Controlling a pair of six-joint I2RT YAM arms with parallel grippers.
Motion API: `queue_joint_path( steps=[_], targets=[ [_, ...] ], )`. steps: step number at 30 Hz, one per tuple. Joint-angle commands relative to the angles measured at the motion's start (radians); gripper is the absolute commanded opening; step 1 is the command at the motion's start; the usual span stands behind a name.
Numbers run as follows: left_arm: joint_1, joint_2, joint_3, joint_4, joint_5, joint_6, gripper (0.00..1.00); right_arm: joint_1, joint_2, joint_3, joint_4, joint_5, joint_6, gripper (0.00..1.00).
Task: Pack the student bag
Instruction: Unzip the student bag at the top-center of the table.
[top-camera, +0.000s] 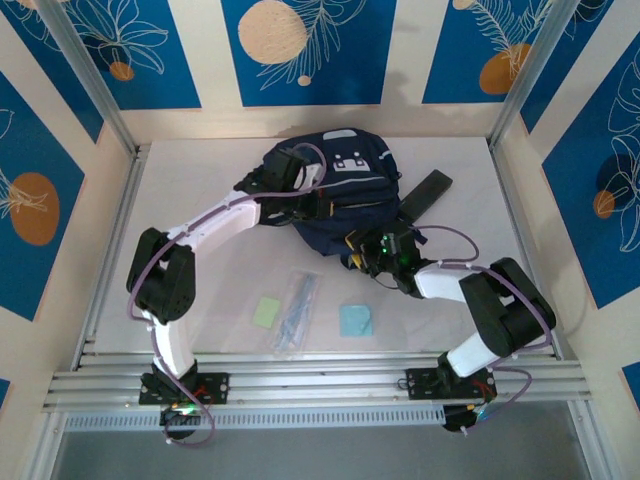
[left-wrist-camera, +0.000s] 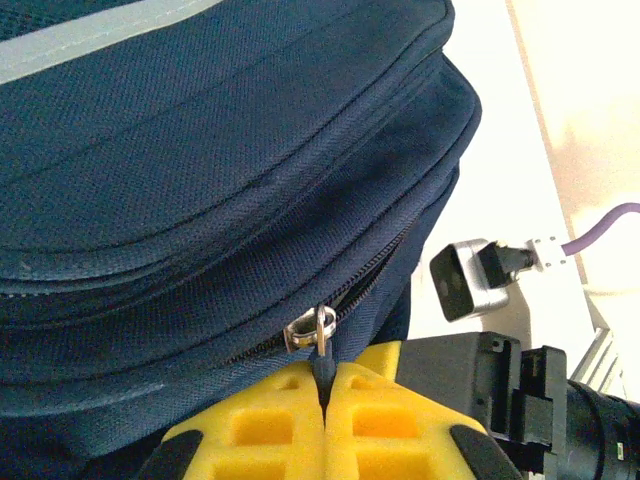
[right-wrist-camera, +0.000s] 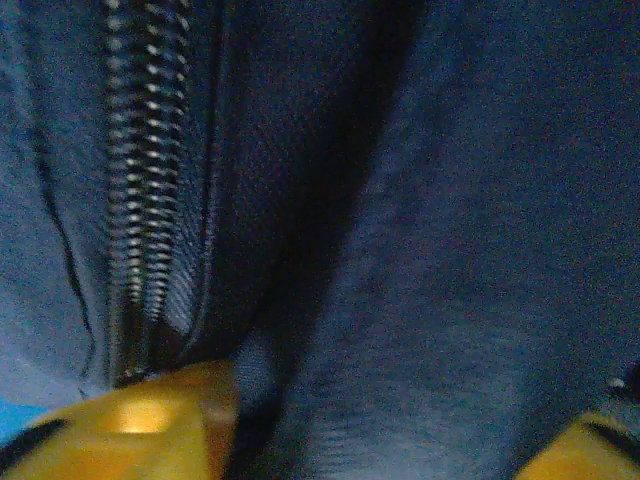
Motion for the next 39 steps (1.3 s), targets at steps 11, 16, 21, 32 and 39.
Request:
queue_joint_path(
  steps=[11,16,21,32,39],
  targets=[
    [0.144,-0.035,-0.05,-0.171,-0.233,0.288,0.0,0.003,-0.188,0.027,-0.087,0.095,-0.166,0.0],
    [0.213,0.005,-0.002,-0.235,-0.306,0.371,0.0,0.003,-0.207,0.021,-0.119,0.099,-0.183,0.0],
    [0.27,0.064,0.073,-0.297,-0.127,0.438,0.0,0.006,-0.217,0.021,-0.149,0.108,-0.197,0.0],
    [0.206,0.065,-0.065,-0.115,0.325,0.253,0.0,0.008,-0.207,0.034,-0.139,0.113,-0.213,0.0],
    [0.212,0.095,-0.121,-0.073,0.284,0.139,0.0,0.008,-0.234,0.011,-0.15,0.137,-0.215,0.0]
  ],
)
